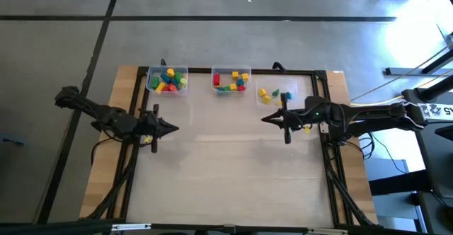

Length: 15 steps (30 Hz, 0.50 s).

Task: Sort blocks by size
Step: Return to Home Position

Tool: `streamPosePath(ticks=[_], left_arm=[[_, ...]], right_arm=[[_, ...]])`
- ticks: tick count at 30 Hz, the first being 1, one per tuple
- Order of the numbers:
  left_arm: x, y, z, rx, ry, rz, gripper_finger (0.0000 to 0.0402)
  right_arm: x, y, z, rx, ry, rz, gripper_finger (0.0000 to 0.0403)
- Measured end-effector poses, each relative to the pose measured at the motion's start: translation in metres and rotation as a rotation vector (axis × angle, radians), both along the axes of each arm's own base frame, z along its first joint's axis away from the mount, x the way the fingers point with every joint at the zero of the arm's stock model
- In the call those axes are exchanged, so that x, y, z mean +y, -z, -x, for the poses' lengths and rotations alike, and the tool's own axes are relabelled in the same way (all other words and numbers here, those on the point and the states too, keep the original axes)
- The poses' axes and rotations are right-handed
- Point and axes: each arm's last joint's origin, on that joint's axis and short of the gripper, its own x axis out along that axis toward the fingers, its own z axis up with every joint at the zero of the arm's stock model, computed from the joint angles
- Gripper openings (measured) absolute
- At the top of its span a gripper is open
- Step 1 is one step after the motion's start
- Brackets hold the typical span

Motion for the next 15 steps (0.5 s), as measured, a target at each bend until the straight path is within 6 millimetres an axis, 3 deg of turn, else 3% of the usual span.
streamPosePath(ticks=[9, 15], left_arm=[[0.005, 0.013, 0.011, -0.047, -0.001, 0.026, 0.0005], [0.007, 0.011, 0.016, -0.083, 0.0, 0.037, 0.0005]], right_arm=[[0.0, 0.015, 0.029, -0.049, 0.042, -0.024, 0.0009], [0.001, 0.024, 0.05, -0.104, 0.046, -0.054, 0.0009]])
